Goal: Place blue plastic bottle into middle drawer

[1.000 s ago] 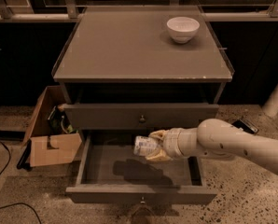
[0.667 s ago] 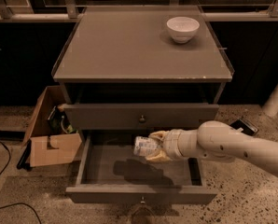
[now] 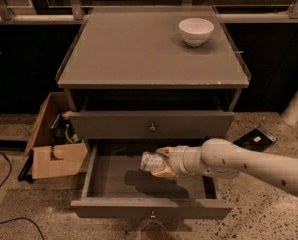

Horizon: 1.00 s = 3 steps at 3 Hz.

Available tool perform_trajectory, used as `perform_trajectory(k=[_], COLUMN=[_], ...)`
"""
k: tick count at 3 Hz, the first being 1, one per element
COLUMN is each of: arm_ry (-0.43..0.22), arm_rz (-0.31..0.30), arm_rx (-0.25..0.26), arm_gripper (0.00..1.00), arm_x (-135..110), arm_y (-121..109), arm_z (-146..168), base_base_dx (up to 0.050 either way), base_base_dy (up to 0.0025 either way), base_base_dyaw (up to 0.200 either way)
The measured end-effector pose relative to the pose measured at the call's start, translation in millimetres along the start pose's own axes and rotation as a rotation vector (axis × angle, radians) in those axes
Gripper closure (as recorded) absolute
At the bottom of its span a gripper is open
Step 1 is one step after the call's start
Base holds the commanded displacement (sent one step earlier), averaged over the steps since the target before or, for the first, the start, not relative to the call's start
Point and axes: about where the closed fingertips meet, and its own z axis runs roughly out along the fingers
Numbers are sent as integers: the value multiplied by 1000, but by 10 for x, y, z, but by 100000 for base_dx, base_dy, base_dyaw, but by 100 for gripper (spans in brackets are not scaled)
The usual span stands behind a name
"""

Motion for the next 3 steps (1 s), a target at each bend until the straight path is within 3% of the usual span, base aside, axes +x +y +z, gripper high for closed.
perform_trajectory(k=[3], arm_ry=[75], arm_rz=[95], arm_rx=[-104], arm_gripper=[100], arm_x=[585], arm_y=[269], arm_z=[617], base_base_dx=[0], base_base_dy=[0], base_base_dyaw=[0])
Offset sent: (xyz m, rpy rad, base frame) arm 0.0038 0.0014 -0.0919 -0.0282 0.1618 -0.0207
